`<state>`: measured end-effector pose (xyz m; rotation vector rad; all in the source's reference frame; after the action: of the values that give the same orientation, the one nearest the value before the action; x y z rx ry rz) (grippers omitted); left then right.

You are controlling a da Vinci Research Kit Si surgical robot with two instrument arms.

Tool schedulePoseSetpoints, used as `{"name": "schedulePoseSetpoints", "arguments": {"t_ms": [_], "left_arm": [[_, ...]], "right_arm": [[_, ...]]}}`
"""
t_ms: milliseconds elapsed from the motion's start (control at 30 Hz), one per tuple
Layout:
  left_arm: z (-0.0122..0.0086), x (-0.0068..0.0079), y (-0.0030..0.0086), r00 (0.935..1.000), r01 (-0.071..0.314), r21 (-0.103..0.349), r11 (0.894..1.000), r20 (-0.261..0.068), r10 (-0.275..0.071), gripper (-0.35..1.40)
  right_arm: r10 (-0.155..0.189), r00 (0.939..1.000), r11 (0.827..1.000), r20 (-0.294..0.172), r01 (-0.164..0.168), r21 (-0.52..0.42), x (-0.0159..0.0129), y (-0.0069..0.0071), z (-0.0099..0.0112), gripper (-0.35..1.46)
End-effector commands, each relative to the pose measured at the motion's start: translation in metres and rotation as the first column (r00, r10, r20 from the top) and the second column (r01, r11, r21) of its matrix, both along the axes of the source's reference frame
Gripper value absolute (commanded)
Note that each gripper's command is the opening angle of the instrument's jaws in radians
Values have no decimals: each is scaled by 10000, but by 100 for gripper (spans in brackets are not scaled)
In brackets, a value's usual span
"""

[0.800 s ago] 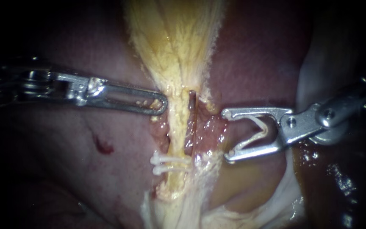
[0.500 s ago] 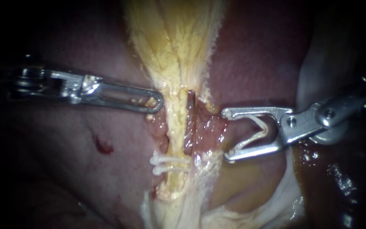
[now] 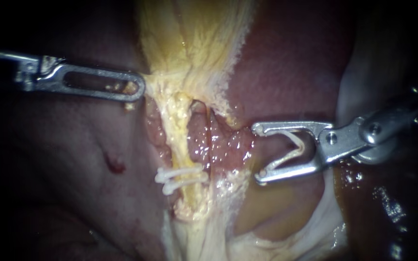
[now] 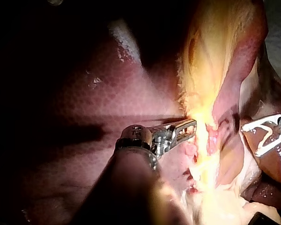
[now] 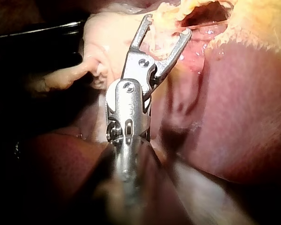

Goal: Clipping third clip left tube

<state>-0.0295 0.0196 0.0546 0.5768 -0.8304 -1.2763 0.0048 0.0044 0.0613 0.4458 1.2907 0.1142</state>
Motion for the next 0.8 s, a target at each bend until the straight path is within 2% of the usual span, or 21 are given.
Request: {"name": "schedulePoseSetpoints", "arguments": {"t_ms": [33,367,600,800], "left_arm": [[2,-1,0,10000,7,-9,10000,-20,-7,-35],[3,-4,-2,10000,28,-24,10000,-37,-28,-35],[5,-8,-4,10000,68,-50,10000,-72,-68,-35],[4,-8,-4,9999,71,-50,10000,-74,-71,-35]], "right_arm": [[-19,10000,10000,-12,19,4,3,-2,2,50],[-136,9998,9999,-159,136,-6,47,-12,25,50],[-117,9998,9988,-148,124,473,77,-18,51,50],[-69,10000,9945,-65,75,1046,86,-21,78,50]]}}
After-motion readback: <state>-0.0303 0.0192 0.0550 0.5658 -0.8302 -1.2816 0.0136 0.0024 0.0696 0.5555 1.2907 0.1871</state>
